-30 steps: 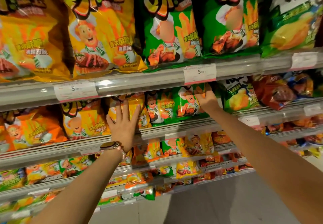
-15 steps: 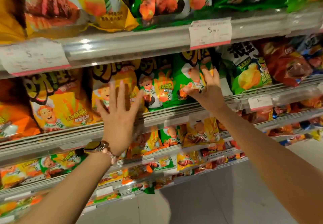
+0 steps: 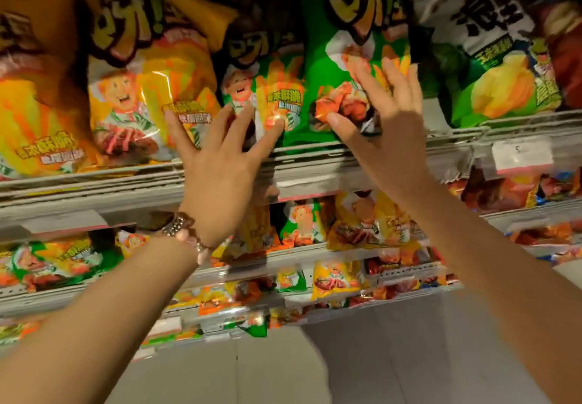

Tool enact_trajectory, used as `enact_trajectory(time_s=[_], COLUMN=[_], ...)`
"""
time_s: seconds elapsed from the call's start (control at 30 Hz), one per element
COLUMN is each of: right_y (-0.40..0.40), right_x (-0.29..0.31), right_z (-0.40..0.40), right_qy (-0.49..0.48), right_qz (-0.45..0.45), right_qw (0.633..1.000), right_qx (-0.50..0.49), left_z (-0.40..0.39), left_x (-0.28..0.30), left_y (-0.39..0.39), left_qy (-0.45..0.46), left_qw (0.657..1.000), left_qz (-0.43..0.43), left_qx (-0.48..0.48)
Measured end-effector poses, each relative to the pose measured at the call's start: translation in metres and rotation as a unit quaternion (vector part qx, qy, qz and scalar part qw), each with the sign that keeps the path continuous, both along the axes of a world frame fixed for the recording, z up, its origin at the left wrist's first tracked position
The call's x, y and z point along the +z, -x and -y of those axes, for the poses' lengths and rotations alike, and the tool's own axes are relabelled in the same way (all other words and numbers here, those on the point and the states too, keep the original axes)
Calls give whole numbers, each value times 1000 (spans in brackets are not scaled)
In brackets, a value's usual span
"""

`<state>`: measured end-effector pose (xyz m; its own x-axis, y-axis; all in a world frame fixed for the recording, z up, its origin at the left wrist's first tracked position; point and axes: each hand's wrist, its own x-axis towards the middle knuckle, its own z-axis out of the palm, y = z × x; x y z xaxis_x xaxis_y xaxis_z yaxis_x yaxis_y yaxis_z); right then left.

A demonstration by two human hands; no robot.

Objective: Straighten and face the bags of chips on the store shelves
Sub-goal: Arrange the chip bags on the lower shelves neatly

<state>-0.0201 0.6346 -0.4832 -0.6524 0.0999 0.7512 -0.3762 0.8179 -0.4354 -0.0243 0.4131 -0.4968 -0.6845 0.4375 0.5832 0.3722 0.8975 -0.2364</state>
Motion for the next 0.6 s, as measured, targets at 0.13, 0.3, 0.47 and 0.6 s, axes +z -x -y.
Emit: enact_trajectory(time_s=[0.13, 0.3, 0.47, 0.6], right_y=[4, -42, -77, -68], right_x=[1, -37, -131, -162], right_z=[-8, -15, -33, -53], right_qy=[-82, -39, 33, 94], right_qz=[58, -25, 79, 191], right_qw=[995, 999, 996, 972], right_qx=[-15, 7, 14, -105], left_z=[2, 3, -1, -3], left_x=[0, -3, -14, -52], left_y=[-1, -1, -13, -37], left_qy=[5, 15, -21, -61], left_qw=[1000, 1000, 999, 996], left_qz=[-2, 1, -21, -20], left_qx=[-3, 12, -17, -66])
